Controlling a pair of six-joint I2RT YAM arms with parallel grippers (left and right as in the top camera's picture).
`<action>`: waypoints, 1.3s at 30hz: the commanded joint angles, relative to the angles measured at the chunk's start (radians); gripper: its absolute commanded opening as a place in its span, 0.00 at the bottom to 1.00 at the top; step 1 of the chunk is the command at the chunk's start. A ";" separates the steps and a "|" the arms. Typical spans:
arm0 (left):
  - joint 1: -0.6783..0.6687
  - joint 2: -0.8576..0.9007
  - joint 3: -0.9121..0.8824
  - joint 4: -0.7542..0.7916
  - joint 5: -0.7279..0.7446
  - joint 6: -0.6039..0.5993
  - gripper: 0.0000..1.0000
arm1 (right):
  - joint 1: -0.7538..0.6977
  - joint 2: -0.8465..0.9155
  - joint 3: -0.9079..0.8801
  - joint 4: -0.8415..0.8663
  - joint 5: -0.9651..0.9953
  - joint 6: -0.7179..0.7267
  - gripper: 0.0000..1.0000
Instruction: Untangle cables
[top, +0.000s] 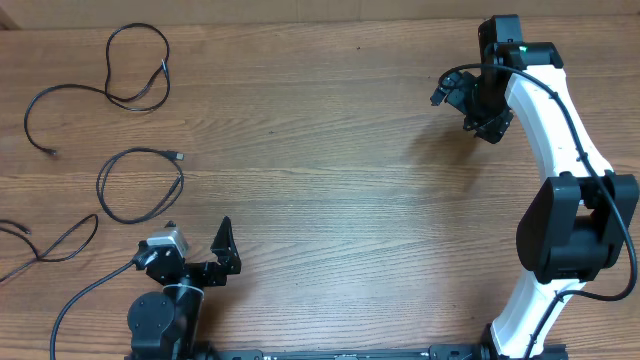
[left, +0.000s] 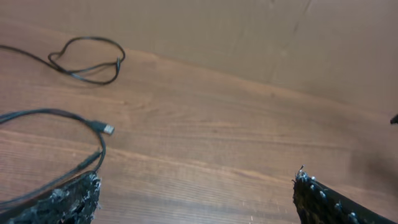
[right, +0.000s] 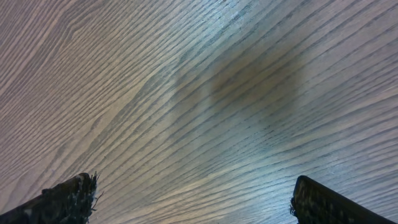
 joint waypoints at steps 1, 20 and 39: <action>-0.007 -0.012 -0.067 0.074 -0.017 0.016 1.00 | 0.005 -0.015 -0.003 0.002 0.009 0.002 1.00; -0.007 -0.012 -0.151 0.182 0.034 0.210 0.99 | 0.005 -0.015 -0.003 0.002 0.009 0.002 1.00; -0.007 -0.012 -0.151 0.186 0.031 0.203 1.00 | 0.005 -0.015 -0.003 0.002 0.009 0.002 1.00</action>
